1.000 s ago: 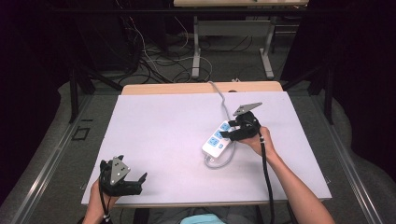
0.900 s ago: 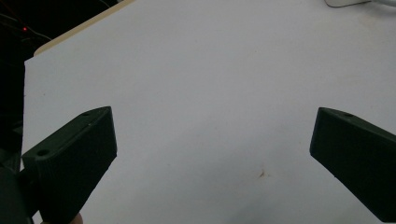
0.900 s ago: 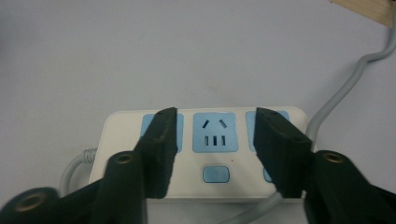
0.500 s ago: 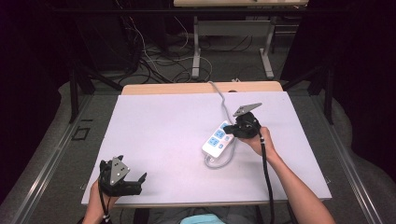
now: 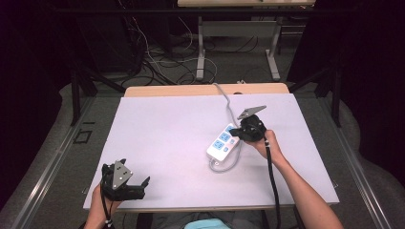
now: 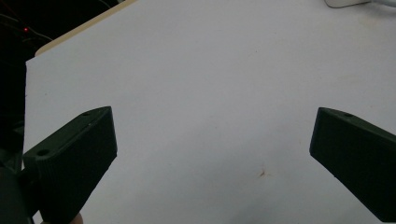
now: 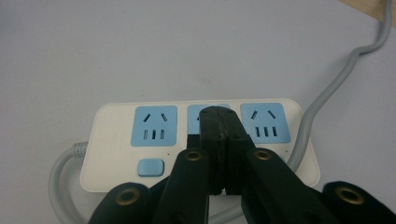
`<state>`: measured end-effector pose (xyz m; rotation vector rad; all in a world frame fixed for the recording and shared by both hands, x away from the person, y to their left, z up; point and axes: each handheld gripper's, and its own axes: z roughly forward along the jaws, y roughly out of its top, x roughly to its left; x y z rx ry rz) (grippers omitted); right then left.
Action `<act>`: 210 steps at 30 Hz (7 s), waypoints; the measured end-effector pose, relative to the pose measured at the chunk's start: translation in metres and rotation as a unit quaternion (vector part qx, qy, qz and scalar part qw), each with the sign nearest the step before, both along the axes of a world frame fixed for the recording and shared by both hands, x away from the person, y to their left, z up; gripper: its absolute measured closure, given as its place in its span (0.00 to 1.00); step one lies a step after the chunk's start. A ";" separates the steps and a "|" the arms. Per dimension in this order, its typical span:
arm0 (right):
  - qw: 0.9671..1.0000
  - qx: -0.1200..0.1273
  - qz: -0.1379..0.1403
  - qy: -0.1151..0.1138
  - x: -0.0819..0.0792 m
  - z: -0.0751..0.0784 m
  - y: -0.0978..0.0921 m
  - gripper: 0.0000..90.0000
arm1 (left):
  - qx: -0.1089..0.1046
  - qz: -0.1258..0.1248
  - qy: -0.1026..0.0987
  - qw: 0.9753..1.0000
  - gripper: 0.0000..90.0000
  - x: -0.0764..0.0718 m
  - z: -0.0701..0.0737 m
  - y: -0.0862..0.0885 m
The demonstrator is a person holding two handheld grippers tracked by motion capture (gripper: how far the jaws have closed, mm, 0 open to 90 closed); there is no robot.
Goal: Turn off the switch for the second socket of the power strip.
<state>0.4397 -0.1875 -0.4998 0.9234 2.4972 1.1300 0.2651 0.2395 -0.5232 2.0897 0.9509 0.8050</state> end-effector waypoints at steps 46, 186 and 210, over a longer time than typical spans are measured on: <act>0.998 -0.052 -0.001 0.044 0.005 -0.023 0.007 1.00 | 0.003 -0.004 0.003 1.000 0.01 0.000 0.000 -0.001; 0.998 -0.061 -0.028 0.004 -0.001 -0.023 0.012 0.96 | 0.005 -0.004 0.001 1.000 0.01 0.000 0.000 -0.001; 0.999 -0.049 -0.005 0.013 -0.010 -0.010 0.006 0.52 | 0.003 -0.004 0.001 1.000 0.01 -0.001 0.000 0.000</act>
